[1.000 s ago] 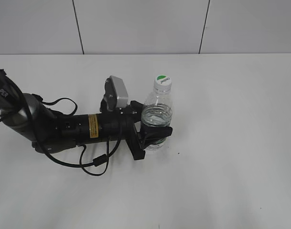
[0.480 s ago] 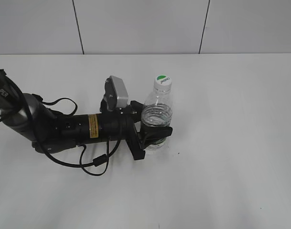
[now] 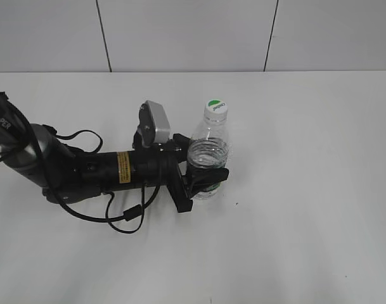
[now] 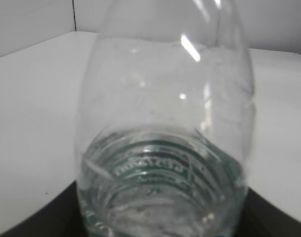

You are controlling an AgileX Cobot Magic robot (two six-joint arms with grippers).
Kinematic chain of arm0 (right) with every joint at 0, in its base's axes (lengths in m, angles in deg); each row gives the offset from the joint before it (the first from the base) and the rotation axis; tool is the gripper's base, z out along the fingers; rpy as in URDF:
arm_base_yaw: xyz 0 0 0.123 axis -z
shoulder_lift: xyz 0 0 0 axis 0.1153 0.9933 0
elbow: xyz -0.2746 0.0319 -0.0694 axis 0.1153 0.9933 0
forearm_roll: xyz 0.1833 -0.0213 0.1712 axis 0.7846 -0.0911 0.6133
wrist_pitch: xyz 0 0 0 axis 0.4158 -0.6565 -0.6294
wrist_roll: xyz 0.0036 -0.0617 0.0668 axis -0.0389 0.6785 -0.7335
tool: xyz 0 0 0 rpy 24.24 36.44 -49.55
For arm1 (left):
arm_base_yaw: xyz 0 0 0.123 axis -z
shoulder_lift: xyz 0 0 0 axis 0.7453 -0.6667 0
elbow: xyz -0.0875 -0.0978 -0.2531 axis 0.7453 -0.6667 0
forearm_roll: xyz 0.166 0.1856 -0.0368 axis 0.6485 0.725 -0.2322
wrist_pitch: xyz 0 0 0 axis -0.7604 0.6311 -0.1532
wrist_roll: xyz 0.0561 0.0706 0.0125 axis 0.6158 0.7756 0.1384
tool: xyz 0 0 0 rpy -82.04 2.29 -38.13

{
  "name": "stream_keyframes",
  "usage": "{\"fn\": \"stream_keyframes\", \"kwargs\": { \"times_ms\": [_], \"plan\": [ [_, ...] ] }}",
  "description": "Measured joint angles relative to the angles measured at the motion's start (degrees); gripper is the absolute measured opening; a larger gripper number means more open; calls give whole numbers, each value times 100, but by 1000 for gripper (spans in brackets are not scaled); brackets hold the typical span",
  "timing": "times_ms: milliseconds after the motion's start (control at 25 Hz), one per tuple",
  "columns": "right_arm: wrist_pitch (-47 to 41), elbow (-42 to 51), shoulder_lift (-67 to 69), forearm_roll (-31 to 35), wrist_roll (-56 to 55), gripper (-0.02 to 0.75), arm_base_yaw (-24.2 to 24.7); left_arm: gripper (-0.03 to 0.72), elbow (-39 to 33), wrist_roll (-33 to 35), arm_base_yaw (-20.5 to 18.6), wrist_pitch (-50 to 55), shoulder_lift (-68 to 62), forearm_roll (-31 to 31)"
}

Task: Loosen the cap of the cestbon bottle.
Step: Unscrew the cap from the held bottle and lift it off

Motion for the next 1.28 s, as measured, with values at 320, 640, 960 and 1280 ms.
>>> {"fn": "stream_keyframes", "kwargs": {
  "times_ms": [320, 640, 960, 1280],
  "plan": [
    [0, 0, 0, 0, 0, 536, 0, 402, 0, 0, 0, 0, 0, 0],
    [0, 0, 0, 0, 0, 536, 0, 402, 0, 0, 0, 0, 0, 0],
    [0, 0, 0, 0, 0, 536, 0, 402, 0, 0, 0, 0, 0, 0],
    [0, 0, 0, 0, 0, 536, 0, 402, 0, 0, 0, 0, 0, -5]
  ]
}}
